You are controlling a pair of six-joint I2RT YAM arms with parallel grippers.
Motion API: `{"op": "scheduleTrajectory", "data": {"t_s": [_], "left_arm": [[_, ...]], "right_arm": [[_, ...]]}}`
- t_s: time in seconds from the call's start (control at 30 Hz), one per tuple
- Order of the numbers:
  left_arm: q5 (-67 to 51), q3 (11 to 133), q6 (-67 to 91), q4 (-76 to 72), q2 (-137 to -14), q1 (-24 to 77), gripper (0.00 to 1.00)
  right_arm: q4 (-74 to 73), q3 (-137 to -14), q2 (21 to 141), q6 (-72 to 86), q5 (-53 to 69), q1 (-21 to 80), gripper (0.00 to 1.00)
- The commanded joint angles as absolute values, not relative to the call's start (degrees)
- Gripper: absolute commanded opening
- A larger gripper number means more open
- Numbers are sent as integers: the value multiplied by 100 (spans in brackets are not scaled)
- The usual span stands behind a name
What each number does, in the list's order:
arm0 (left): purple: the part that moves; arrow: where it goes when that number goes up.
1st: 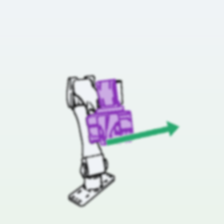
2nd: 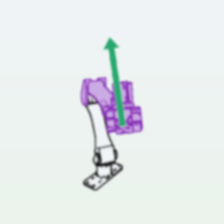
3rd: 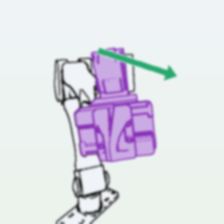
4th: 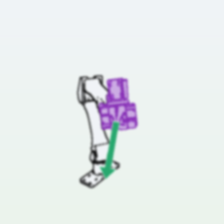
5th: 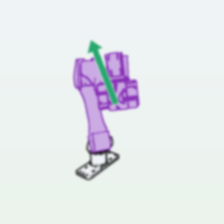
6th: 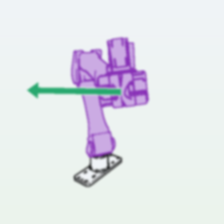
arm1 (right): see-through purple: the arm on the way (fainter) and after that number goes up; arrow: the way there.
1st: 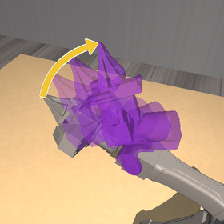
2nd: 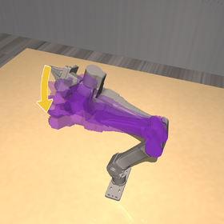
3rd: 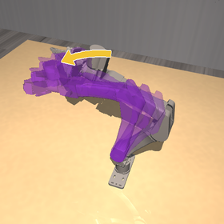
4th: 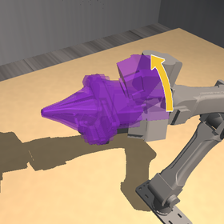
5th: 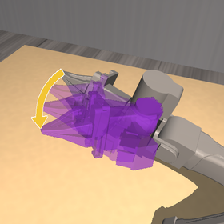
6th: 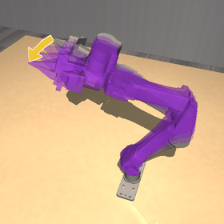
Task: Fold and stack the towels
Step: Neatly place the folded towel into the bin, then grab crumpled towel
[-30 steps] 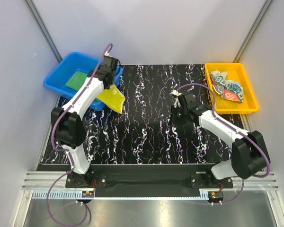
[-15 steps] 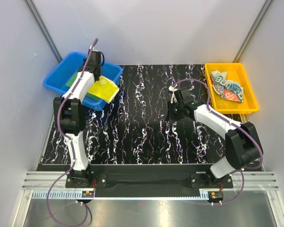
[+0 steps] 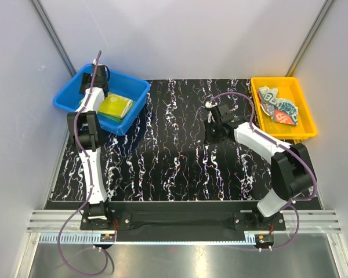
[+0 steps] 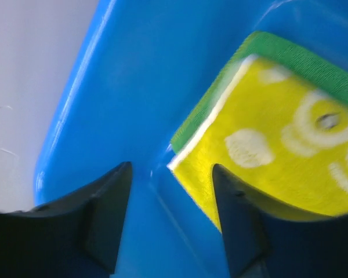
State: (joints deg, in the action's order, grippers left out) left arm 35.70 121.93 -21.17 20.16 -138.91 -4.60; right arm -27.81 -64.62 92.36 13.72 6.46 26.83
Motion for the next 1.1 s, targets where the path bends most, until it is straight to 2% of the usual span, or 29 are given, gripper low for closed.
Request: {"op": "scheduleTrajectory", "data": {"t_s": [0.0,0.13,0.17,0.2,0.23,0.27,0.37,0.4,0.43,0.5,0.53,0.63,0.73,0.8,0.9,0.97,1.07], "left_arm": [[3674,12612,-1829,1617,-13720,-264,70],[3788,12402,-1583,1863,-12949,182,80],[3779,12245,-1539,1950,-12781,306,83],[3727,12147,-1451,2003,-12579,577,96],[3666,12051,-1381,2082,-12412,719,99],[3648,11780,-1328,2170,-11993,869,99],[3123,11043,-907,2206,-11314,1458,99],[2807,10848,-488,2197,-10911,1668,99],[2012,10654,-370,2189,-10707,1740,99],[1340,10363,198,2372,-10321,1871,99],[1023,10354,385,2547,-10240,1898,99],[-138,10091,957,3023,-9696,1916,99],[-1734,8775,1572,2200,-8689,1960,99],[-1837,7886,1880,1557,-8342,2222,99],[-1678,7515,1907,1757,-7964,2601,99],[-2117,7209,1986,1697,-7762,2671,99],[-2355,6884,2170,1714,-7551,2751,99]], "right_arm": [[-2900,-6794,9316,1318,387,2672,16],[-2909,-6847,9132,1467,246,2672,22],[-2918,-6864,9080,1555,220,2672,26],[-2944,-6916,8949,1617,150,2672,30],[-2988,-6969,8895,1678,80,2672,36],[-3032,-7022,8834,1827,44,2672,52],[-3286,-7329,8605,2012,-272,2619,66],[-3479,-7539,8544,2047,-377,2602,75],[-3550,-7645,8517,2074,-387,2567,80],[-3752,-7934,8447,2136,-648,2391,91],[-3840,-8032,8429,2136,-763,2312,99],[-4095,-8375,8437,2162,-1370,1856,100],[-4052,-8534,8446,2057,-1608,1355,100],[-4026,-8674,8499,2048,-1992,1118,100],[-3728,-8692,8674,1934,-1970,626,100],[-3753,-8928,9033,1968,-1899,134,99],[-3788,-9253,9630,2065,-1557,-579,91]]}}
